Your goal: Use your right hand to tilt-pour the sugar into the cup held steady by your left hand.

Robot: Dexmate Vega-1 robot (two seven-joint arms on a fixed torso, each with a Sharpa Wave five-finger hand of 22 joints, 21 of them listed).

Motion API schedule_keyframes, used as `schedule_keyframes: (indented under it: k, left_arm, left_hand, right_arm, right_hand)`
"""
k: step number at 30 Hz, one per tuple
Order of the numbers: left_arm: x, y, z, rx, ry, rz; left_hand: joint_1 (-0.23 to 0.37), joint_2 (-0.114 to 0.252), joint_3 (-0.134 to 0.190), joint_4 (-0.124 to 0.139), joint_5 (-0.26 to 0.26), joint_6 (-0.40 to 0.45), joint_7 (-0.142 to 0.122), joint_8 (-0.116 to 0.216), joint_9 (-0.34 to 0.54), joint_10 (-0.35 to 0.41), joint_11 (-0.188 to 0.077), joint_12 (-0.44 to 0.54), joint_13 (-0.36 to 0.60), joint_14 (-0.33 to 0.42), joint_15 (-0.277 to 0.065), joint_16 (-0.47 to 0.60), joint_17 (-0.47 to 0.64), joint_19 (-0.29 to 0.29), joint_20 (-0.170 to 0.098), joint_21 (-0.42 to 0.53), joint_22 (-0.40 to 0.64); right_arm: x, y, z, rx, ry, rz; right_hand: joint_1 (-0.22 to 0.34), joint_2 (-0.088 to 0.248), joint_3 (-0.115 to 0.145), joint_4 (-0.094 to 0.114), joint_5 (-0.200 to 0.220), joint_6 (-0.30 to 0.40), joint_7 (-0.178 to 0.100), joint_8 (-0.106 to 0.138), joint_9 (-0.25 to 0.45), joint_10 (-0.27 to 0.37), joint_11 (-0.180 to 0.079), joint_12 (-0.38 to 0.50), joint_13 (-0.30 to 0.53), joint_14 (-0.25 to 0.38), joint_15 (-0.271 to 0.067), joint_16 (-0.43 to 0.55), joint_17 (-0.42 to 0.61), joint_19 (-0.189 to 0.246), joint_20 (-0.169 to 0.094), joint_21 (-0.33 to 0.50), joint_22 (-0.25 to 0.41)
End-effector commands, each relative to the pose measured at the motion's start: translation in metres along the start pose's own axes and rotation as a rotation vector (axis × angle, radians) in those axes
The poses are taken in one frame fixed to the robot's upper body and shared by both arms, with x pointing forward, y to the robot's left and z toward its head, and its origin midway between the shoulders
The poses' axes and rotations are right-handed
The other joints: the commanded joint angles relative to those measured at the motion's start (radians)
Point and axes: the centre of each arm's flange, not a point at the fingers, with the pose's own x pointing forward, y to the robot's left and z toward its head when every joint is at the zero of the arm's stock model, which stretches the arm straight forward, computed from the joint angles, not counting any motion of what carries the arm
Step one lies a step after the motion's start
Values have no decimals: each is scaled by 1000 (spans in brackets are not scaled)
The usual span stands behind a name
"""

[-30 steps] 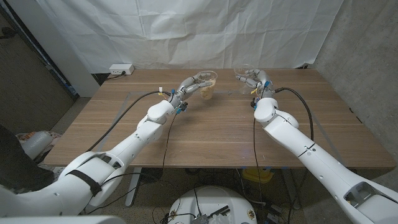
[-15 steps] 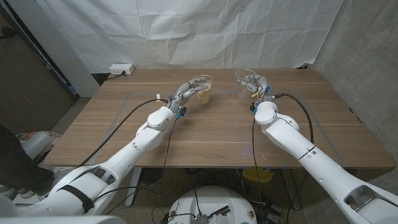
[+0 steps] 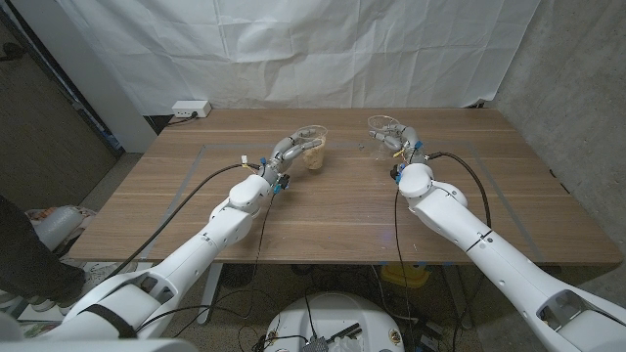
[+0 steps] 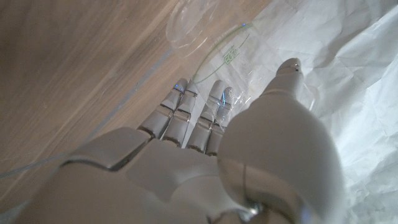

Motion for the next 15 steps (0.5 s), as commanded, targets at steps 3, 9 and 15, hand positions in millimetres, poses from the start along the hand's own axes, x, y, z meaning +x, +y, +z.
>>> schedule_keyframes:
  k: [3, 9, 15]
  left_arm:
    - [-8, 4, -8, 4, 54, 18]
    - [-7, 4, -7, 13, 62, 15]
    - [-7, 4, -6, 24, 95, 11]
  left_hand:
    - [-6, 16, 20, 17, 4, 11, 3, 5, 2, 7, 1, 1, 4, 11, -57, 0, 4, -2, 5, 5, 2]
    - [-9, 15, 18, 18, 4, 12, 4, 5, 1, 7, 0, 0, 4, 12, -56, 1, 4, -2, 4, 6, 3]
    - [-9, 14, 18, 17, 4, 15, 4, 5, 1, 8, 1, 0, 4, 13, -56, 1, 4, -1, 4, 7, 3]
  right_arm:
    - [2, 11, -15, 7, 52, 27]
    - [2, 13, -18, 11, 61, 37]
    - [1, 14, -23, 21, 76, 43]
  right_hand:
    - [-14, 23, 5, 15, 2, 69, -24, -1, 6, 7, 7, 0, 3, -2, -151, 7, 7, 2, -43, 6, 5]
    - [-13, 23, 6, 14, 2, 70, -20, -2, 6, 4, 11, -1, 3, -1, -151, 7, 8, 1, -43, 6, 5]
    - [-16, 22, 5, 17, 1, 70, -18, -4, 7, 2, 10, -2, 3, -3, -149, 6, 9, 0, -44, 6, 5]
